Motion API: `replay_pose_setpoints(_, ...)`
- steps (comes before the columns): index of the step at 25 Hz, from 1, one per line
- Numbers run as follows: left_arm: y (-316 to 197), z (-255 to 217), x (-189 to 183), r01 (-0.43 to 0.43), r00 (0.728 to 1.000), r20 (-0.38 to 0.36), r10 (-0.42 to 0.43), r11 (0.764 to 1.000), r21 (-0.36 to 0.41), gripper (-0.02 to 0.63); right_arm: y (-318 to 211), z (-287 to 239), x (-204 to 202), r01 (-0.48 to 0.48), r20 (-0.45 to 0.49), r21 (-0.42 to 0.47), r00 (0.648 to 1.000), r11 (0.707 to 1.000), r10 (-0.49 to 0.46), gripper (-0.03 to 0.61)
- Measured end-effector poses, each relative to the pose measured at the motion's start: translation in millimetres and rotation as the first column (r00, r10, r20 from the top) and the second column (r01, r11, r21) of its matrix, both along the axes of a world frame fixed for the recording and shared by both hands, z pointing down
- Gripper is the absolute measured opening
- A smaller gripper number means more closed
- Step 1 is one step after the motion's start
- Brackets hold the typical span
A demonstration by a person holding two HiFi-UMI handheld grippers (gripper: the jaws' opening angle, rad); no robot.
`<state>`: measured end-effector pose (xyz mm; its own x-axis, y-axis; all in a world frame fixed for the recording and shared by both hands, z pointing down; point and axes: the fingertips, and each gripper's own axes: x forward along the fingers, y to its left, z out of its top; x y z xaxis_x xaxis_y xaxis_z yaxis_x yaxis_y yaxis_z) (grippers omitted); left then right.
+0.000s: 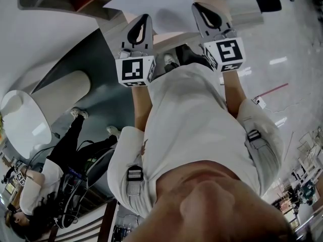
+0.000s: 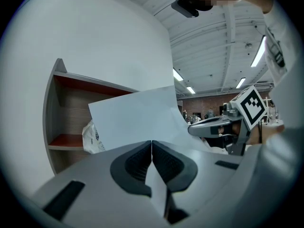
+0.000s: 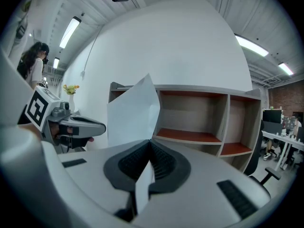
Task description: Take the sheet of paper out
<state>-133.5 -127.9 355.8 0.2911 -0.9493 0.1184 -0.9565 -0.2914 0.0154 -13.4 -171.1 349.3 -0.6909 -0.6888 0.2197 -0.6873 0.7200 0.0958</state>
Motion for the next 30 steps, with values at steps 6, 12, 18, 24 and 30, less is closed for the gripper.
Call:
replay_pose_setpoints(6, -9, 2, 0, -0.002, 1.000, 0.000, 0.002, 1.000, -0.006, 0.023, -7, 4, 0, -0.003, -0.007, -0.011, 1.000, 1.000, 0.003, 0.020)
replay_pose_setpoints(12, -17, 5, -1, -0.006, 1.000, -0.002, 0.006, 1.000, -0.011, 0.023, -13, 9, -2, -0.001, -0.011, -0.021, 1.000, 1.000, 0.001, 0.020)
replay_pose_setpoints(18, -17, 4, 2, -0.008, 1.000, -0.002, 0.008, 1.000, -0.007, 0.023, -13, 8, 0, -0.002, -0.010, -0.020, 1.000, 1.000, 0.002, 0.020)
replay_pose_setpoints(24, -16, 1, 8, -0.009, 1.000, -0.001, 0.009, 1.000, -0.001, 0.023, -10, 6, 4, 0.005, -0.013, -0.012, 1.000, 1.000, -0.005, 0.020)
replay_pose_setpoints(30, -18, 2, 6, -0.008, 1.000, 0.000, 0.008, 1.000, -0.001, 0.023, -13, 6, 1, 0.012, -0.003, -0.013, 1.000, 1.000, -0.012, 0.020)
